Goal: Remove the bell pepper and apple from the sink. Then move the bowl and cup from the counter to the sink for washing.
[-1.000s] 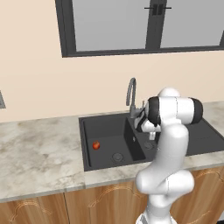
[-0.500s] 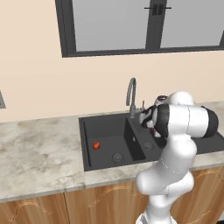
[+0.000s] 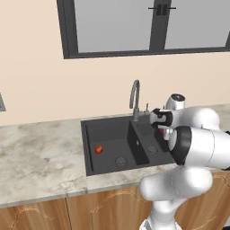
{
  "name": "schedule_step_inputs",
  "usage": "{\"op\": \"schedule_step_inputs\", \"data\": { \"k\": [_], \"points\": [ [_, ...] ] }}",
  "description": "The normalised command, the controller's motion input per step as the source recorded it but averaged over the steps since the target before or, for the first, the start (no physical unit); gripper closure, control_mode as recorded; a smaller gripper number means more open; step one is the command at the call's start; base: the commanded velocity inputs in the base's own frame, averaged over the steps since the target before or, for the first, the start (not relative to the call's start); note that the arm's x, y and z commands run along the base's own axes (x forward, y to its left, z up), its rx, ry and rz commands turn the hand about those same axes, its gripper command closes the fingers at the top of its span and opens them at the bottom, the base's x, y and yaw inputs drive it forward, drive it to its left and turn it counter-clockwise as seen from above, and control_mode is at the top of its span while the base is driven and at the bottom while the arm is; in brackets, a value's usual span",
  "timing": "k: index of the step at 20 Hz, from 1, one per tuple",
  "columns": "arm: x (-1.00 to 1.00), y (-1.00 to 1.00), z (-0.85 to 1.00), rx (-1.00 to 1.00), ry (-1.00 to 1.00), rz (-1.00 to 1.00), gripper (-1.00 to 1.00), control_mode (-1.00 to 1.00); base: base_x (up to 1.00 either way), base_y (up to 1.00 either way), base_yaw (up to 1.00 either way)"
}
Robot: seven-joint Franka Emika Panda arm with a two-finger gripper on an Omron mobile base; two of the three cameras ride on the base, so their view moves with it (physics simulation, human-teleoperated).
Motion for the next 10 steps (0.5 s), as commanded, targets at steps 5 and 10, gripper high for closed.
{"op": "schedule_step_inputs", "data": {
  "k": [5,10],
  "points": [
    [-0.48,0.11,0.31,0.0,-0.05,-0.14,1.0,-1.0,0.0,0.0,0.0],
    [-0.55,0.16,0.2,0.01,-0.15,-0.31,1.0,-1.0,0.0,0.0,0.0]
  ]
}}
